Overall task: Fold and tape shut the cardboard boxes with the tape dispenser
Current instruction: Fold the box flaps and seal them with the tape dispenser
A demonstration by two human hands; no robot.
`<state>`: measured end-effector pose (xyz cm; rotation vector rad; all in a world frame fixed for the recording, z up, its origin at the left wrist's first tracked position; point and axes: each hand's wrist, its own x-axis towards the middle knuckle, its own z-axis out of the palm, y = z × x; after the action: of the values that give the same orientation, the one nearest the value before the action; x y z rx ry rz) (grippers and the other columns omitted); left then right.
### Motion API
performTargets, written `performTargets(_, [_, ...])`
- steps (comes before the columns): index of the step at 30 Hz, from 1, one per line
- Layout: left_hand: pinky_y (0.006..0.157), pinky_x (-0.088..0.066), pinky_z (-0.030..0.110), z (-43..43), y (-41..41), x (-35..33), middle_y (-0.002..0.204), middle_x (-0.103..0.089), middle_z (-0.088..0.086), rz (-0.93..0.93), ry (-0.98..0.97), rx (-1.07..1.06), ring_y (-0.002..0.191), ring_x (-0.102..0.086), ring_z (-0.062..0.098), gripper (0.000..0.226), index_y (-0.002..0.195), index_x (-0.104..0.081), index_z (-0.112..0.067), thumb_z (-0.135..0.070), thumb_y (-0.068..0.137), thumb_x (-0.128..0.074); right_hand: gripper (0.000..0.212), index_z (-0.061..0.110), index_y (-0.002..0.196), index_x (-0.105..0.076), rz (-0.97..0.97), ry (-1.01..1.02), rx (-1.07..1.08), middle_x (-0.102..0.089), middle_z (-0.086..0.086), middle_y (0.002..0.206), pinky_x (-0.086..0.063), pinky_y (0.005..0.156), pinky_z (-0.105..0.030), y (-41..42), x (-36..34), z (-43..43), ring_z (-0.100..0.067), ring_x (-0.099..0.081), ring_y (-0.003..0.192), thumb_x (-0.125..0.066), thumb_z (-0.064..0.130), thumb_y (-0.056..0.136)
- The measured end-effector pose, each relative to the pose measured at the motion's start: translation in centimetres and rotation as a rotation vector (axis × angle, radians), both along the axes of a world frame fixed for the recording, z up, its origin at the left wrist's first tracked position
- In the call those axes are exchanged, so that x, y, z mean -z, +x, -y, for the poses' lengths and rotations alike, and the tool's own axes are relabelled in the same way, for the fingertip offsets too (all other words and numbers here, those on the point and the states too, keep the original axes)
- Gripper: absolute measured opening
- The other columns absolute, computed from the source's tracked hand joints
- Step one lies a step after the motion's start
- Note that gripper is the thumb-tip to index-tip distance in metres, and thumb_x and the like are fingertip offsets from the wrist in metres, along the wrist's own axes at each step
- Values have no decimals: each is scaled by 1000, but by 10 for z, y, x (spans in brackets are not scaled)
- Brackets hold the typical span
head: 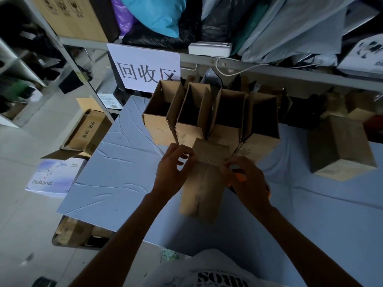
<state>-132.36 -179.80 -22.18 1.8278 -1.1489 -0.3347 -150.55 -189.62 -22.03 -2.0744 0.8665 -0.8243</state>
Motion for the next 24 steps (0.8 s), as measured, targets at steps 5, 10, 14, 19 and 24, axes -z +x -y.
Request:
performTargets(5, [74,-55,24,-2,-3,-6,93,-65,2,-170,-74,-102,85,-64,14,13,89,-63,-19,-10,84,-71,9,20,87,-67,25,175,48,-69,12,97,-54,84,-33,7,-5,2,-2,-64,92,-73,18,81])
performTargets(10, [75,-56,29,1,1,-12,90,-65,5,-261,-23,-83,84,-64,16,11,86,-62,-17,-8,84,-69,6,19,80,-67,46,282,93,-69,11,88,-54,82,-31,14,-12,4,-5,-65,86,-71,15,82])
performTargets(14, [73,-54,25,3,0,-13,91,-63,8,-286,22,-99,85,-62,16,9,84,-62,-15,-9,85,-68,9,18,77,-67,1,272,157,-65,9,76,-47,69,-15,19,-12,3,-3,-61,73,-71,24,82])
performTargets(19, [67,-47,8,8,0,-13,90,-64,5,-221,108,-157,81,-60,9,11,81,-60,-14,-17,86,-69,13,21,73,-62,-18,325,227,-62,7,71,-40,58,-1,28,-10,3,-1,-56,64,-69,25,83])
performTargets(24, [69,-52,24,15,8,-22,94,-61,3,-618,178,-192,83,-63,10,36,116,-51,-1,-4,84,-67,44,16,106,-48,97,587,311,-57,3,95,-53,67,-22,37,-13,12,-7,-59,82,-77,7,75])
